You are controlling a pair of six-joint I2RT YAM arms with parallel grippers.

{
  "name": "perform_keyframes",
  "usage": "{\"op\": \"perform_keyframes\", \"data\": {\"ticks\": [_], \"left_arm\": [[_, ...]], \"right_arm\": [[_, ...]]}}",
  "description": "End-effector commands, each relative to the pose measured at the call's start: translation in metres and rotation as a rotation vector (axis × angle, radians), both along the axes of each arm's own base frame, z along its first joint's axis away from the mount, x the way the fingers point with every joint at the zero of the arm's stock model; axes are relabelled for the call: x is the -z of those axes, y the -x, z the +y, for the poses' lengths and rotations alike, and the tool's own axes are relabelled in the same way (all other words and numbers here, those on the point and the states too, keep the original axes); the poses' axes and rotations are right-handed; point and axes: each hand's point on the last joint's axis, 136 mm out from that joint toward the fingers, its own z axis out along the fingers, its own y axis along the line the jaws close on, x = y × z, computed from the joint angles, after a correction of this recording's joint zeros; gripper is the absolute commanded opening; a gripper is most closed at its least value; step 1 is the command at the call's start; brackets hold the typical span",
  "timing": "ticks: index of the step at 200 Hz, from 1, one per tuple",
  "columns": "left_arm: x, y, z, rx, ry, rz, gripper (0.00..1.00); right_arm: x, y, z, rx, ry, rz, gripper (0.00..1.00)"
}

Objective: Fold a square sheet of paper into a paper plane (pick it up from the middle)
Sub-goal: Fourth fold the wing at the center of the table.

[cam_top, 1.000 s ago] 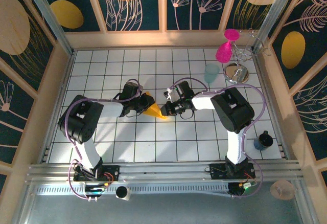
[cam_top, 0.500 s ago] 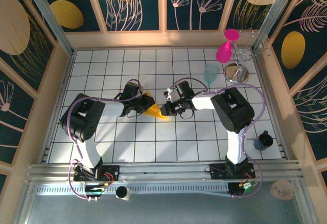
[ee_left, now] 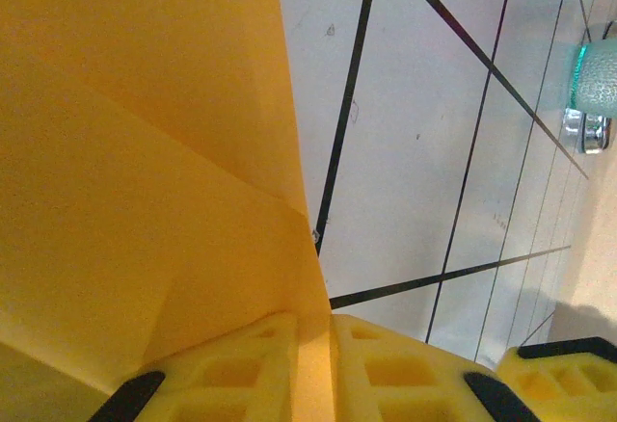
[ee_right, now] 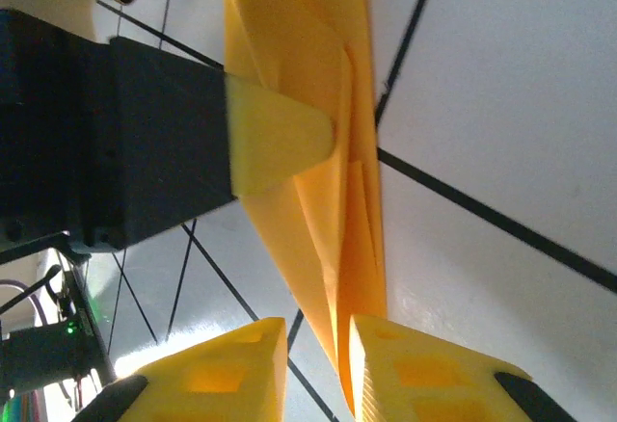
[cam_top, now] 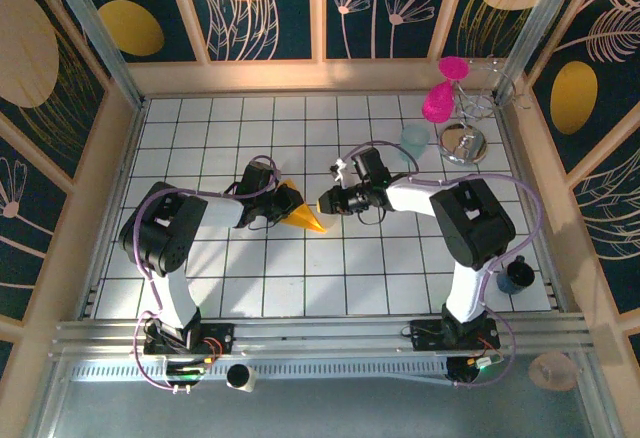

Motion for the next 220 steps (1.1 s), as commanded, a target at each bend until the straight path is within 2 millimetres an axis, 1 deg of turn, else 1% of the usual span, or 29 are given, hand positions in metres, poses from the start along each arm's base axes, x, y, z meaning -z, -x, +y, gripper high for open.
{"op": "perform_keyframes", "data": {"ticks": [1,22,36,72,84,110,156,220], "left_arm": [[0.003,-0.002,0.0,0.011,-0.014,0.002,0.18],[0.005,-0.002,0.0,0.01,-0.021,0.009,0.18],[0.006,-0.002,0.001,0.01,-0.025,0.012,0.18],[0.009,-0.002,0.002,0.006,-0.042,0.024,0.18],[0.01,-0.002,0.003,0.003,-0.047,0.026,0.18],[0.013,-0.001,0.005,-0.001,-0.057,0.037,0.18],[0.017,-0.001,0.007,-0.007,-0.07,0.05,0.18],[0.021,0.001,0.008,-0.008,-0.08,0.062,0.18]], "right_arm": [[-0.003,0.003,0.013,-0.039,0.023,-0.018,0.2],[0.007,0.009,0.021,-0.071,0.048,-0.004,0.16],[0.011,0.013,0.026,-0.09,0.054,0.003,0.13],[0.025,0.023,0.03,-0.131,0.087,0.026,0.12],[0.03,0.026,0.029,-0.137,0.101,0.034,0.12],[0.038,0.025,0.023,-0.12,0.137,0.034,0.12],[0.042,0.02,0.017,-0.091,0.165,0.025,0.12],[0.052,0.026,0.012,-0.099,0.192,0.048,0.12]]}}
